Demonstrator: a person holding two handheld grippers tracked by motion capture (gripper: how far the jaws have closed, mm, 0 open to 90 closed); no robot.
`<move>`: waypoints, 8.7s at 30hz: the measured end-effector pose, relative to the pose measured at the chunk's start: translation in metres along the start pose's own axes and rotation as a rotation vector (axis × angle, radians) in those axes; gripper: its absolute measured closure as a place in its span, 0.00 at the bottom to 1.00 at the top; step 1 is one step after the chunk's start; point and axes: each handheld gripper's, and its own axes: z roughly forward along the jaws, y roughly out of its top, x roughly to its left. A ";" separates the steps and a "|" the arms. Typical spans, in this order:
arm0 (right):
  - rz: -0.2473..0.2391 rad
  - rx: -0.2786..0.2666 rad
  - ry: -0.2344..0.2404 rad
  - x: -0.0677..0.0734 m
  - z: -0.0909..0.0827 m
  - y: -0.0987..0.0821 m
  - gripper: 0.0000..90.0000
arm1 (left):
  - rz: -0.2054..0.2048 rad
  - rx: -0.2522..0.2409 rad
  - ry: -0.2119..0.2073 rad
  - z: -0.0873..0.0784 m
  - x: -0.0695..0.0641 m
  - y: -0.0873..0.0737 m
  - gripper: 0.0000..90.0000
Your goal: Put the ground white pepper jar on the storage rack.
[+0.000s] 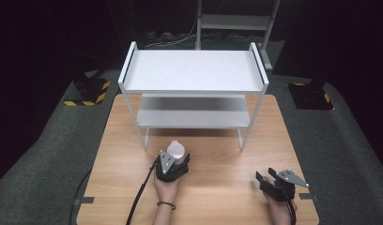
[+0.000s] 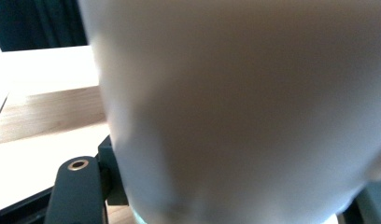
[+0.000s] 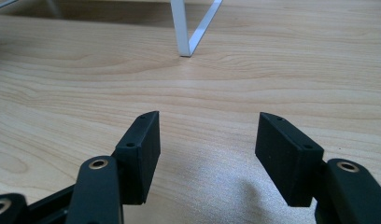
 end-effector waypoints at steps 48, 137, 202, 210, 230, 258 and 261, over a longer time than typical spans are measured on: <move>-0.008 0.009 0.001 0.000 0.002 0.002 0.44 | -0.002 -0.087 -0.101 -0.043 0.017 0.134 0.34; 0.017 -0.015 -0.016 0.001 -0.001 -0.001 0.40 | 0.039 -0.105 0.051 0.005 0.023 0.134 0.25; 0.005 0.001 0.002 0.000 0.001 0.001 0.43 | -0.028 0.061 0.022 -0.077 0.039 -0.015 0.33; 0.001 0.005 -0.001 0.000 0.001 0.001 0.42 | -0.038 0.015 0.032 -0.083 0.037 -0.027 0.34; 0.012 0.015 -0.002 0.000 0.002 0.003 0.42 | 0.024 0.047 0.066 -0.081 0.023 -0.025 0.34; 0.004 0.006 0.003 0.000 0.000 0.001 0.42 | 0.024 0.055 0.041 -0.081 0.026 -0.024 0.33; -0.012 0.005 0.005 0.001 0.001 0.000 0.42 | 0.020 0.055 0.045 -0.081 0.026 -0.024 0.33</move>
